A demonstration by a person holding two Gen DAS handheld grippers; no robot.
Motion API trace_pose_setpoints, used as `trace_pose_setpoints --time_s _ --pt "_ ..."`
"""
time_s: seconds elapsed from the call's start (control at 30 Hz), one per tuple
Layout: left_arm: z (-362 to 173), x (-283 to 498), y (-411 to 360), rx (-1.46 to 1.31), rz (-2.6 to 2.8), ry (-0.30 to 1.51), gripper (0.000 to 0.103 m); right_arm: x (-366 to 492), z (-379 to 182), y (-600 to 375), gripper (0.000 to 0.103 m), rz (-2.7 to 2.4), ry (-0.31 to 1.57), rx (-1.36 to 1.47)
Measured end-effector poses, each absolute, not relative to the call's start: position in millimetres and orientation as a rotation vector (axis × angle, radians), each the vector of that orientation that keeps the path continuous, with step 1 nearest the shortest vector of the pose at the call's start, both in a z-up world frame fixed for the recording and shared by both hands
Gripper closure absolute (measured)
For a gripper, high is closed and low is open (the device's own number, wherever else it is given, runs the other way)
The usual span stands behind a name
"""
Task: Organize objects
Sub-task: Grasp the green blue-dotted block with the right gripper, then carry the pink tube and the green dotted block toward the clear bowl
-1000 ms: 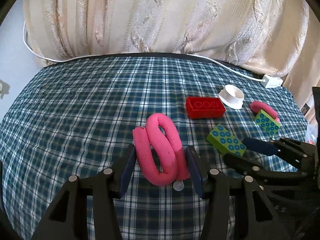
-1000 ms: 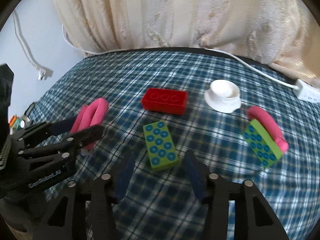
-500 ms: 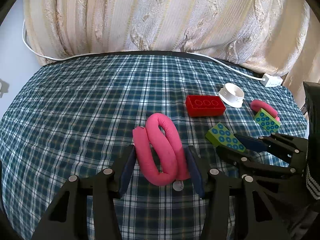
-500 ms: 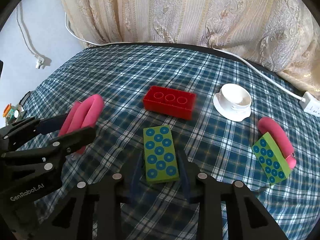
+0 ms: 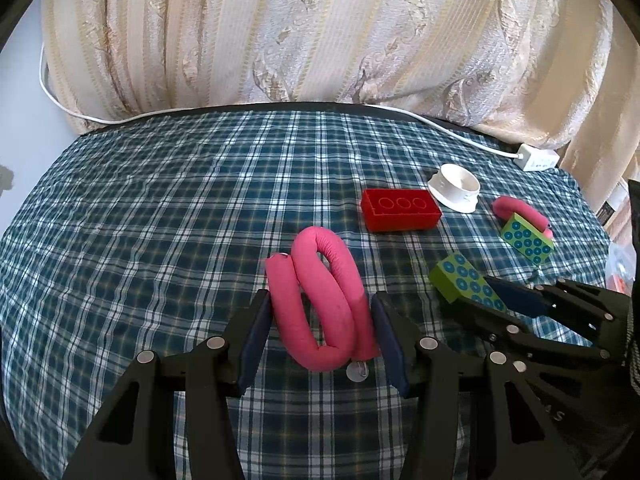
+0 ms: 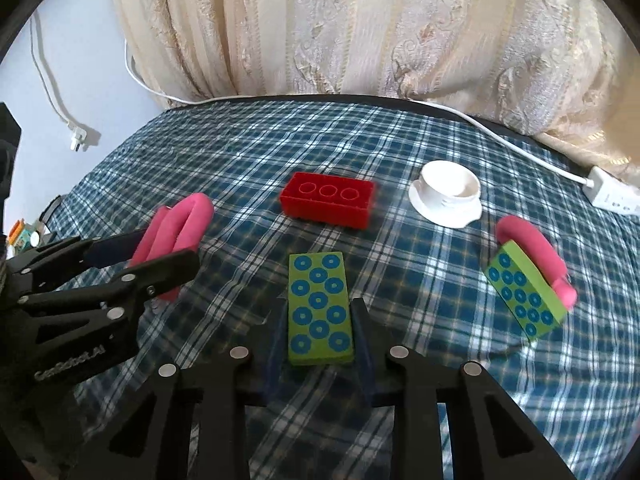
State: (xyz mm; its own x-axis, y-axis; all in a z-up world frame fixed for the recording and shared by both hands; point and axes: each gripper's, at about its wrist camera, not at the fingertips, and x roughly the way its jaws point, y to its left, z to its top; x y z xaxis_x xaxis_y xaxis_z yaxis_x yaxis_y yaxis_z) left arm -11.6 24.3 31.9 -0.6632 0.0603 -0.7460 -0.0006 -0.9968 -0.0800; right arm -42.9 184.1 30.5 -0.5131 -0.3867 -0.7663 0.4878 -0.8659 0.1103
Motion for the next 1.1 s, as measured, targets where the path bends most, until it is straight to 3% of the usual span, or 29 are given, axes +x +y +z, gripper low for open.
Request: trace_pose_setpoints --time_s 1.1 --pt "35 -3 52 -1.214 2.755 -0.033 0.051 19 49 256 0.071 -2.502 -0.125 1.134"
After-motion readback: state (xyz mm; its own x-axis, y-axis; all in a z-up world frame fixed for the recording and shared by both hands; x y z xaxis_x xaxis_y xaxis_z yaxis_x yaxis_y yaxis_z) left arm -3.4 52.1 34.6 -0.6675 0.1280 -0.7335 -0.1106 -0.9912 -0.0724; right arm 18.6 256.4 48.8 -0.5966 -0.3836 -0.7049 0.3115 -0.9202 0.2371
